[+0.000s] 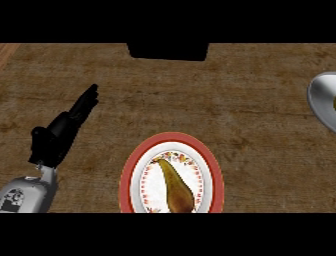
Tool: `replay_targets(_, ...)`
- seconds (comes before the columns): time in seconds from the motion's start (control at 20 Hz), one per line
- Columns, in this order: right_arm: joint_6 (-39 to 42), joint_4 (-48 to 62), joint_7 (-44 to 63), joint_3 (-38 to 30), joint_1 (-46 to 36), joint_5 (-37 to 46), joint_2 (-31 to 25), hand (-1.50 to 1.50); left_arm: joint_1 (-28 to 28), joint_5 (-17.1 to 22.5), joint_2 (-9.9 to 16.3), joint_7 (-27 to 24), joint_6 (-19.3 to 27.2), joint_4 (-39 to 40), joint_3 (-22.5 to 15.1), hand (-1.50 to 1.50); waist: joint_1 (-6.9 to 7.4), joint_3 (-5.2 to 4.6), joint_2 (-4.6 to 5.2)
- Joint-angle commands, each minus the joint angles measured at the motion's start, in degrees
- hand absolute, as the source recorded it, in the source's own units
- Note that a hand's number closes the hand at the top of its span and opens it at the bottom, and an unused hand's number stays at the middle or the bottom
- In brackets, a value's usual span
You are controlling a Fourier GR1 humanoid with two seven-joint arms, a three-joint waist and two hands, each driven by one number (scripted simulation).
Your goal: Pick the lemon from the plate and place it in the pan
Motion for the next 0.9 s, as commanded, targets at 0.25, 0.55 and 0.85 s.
replay_targets(0.25, 7.64, 1.75, -6.64, -7.96, -1.38, -7.78, -0.84, -1.5, -1.05, 0.08, -1.11, 0.31, 0.09, 0.82, -0.05, 0.0, -0.13, 0.34, 0.48)
replay_targets(0.55, 10.88, 0.11, -15.11, -17.5, -0.2, -17.39, -0.49, -1.5, -0.72, 0.42, -0.33, -0.54, -0.71, 0.1, 0.53, 0.0, -0.68, 0.48, 0.46)
replay_targets(0.85, 24.28, 1.77, -19.33, -22.17, 3.35, -22.39, -3.9, -1.5, -0.12, -0.17, -0.79, -0.05, 0.5, 0.48, 1.11, 0.0, -1.18, 0.28, 0.17)
